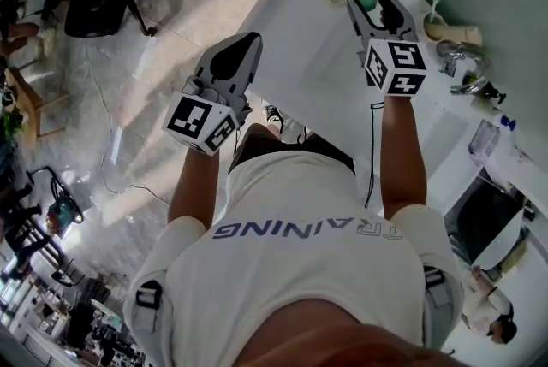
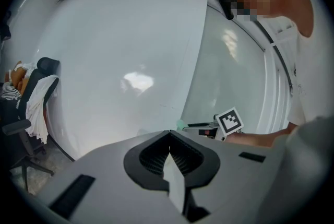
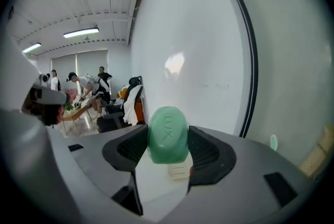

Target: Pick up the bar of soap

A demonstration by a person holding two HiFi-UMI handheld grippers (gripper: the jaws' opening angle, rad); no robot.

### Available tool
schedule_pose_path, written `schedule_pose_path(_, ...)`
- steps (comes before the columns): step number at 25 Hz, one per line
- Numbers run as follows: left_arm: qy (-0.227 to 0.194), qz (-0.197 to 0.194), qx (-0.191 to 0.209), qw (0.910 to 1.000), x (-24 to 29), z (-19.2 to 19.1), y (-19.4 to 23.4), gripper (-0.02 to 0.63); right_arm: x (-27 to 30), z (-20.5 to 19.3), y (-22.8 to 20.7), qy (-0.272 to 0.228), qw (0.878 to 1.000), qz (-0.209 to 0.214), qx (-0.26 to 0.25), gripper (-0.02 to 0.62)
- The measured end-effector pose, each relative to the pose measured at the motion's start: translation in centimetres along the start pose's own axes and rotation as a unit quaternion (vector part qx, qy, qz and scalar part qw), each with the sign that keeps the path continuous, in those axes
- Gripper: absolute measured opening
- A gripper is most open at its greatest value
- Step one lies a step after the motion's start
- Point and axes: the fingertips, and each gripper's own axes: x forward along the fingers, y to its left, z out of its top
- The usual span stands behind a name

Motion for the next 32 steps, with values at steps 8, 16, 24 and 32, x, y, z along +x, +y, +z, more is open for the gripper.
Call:
schedule_pose_path(8,-0.042,-0.015,0.048,0.9978,0.0,4.7,-2.7,0.006,-9.1,7.4,2.6,-0.105,0.994,0.027,0.015,0.248)
schedule_pose_path(16,-0.073,-0.014,0.074,0.9945,-1.6,8.6,-5.0,0.006,-15.9,10.5,3.0,-0.147,0.989,0.018,-0.001,0.247)
schedule_pose_path(24,-0.091,-0.018,0.097,0.9909,-2.1,10.2,-6.9,0.006,-18.6,12.4,3.5,-0.176,0.984,0.018,-0.03,0.248)
schedule_pose_path(32,-0.093,-0.018,0.095,0.991,-3.1,10.0,-7.5,0.006,-19.5,12.6,4.0,-0.176,0.984,0.018,-0.034,0.248)
